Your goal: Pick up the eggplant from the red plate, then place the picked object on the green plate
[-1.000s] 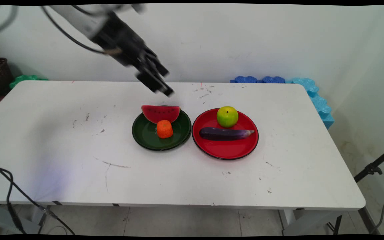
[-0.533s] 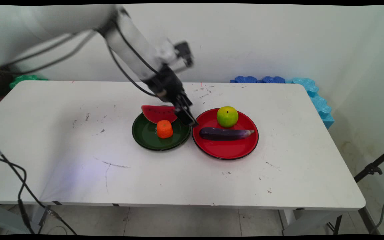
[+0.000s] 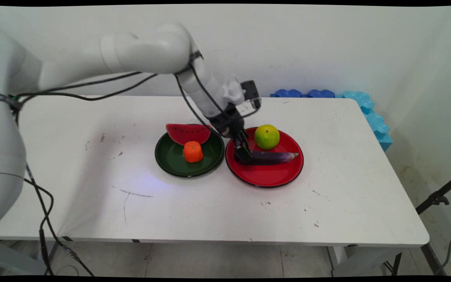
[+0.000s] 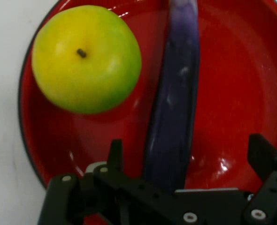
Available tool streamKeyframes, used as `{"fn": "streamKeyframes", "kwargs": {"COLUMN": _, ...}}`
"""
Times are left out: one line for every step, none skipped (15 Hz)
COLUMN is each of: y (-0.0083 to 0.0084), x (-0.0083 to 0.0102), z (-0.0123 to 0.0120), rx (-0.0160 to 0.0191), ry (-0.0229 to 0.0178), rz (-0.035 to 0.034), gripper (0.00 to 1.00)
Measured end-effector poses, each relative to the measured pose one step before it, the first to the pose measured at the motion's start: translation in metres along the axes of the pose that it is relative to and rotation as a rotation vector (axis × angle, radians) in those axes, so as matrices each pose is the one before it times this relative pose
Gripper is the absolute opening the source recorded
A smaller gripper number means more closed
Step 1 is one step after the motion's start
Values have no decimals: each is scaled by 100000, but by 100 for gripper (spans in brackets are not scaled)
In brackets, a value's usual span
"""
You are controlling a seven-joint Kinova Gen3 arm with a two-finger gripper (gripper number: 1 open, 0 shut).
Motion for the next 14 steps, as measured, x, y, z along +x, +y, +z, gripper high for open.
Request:
{"fn": "streamKeyframes", "kwargs": {"y": -82, "x": 208, "z": 885, "rx": -402, "ry": -172, "rz": 675, "gripper": 100}}
{"fn": "streamKeyframes", "kwargs": {"y": -87, "x": 225, "z": 929, "rx": -429, "ry": -157, "rz": 789, "gripper": 100}}
{"fn": "streamKeyframes", "kwargs": {"y": -58, "x": 208, "z": 714, "rx": -315, "ry": -100, "rz": 670, "gripper": 100}}
{"fn": "streamKeyframes", "kwargs": {"y": -56, "x": 174, "z": 632, "rx": -262, "ry": -109, "rz": 565, "gripper": 100}}
{"fn": "streamKeyframes", "kwargs": {"y": -28, "x": 116, "z": 373, "rx": -161, "ry": -35, "rz": 360, "gripper": 100}}
{"fn": "streamKeyframes", "kwargs": {"y": -16, "x": 190, "z": 574, "rx": -325, "ry": -34, "rz": 593, "gripper": 100}}
{"fn": "streamKeyframes", "kwargs": {"y": 21, "x": 145, "z": 431, "rx": -319, "ry": -40, "rz": 470, "gripper": 100}}
{"fn": "streamKeyframes", "kwargs": {"y": 71, "x": 140, "z": 438, "rx": -384, "ry": -40, "rz": 567, "gripper": 100}}
{"fn": "streamKeyframes", "kwargs": {"y": 54, "x": 107, "z": 212, "rx": -239, "ry": 38, "rz": 348, "gripper": 100}}
{"fn": "streamKeyframes", "kwargs": {"y": 60, "x": 124, "z": 228, "rx": -248, "ry": 62, "rz": 394, "gripper": 0}}
{"fn": "streamKeyframes", "kwargs": {"y": 52, "x": 109, "z": 153, "rx": -221, "ry": 34, "rz": 341, "gripper": 0}}
{"fn": "streamKeyframes", "kwargs": {"y": 48, "x": 100, "z": 58, "rx": -154, "ry": 54, "rz": 265, "gripper": 0}}
{"fn": "streamKeyframes", "kwargs": {"y": 52, "x": 120, "z": 73, "rx": -226, "ry": 36, "rz": 235, "gripper": 0}}
{"fn": "streamKeyframes", "kwargs": {"y": 54, "x": 87, "z": -2, "rx": -161, "ry": 6, "rz": 59, "gripper": 0}}
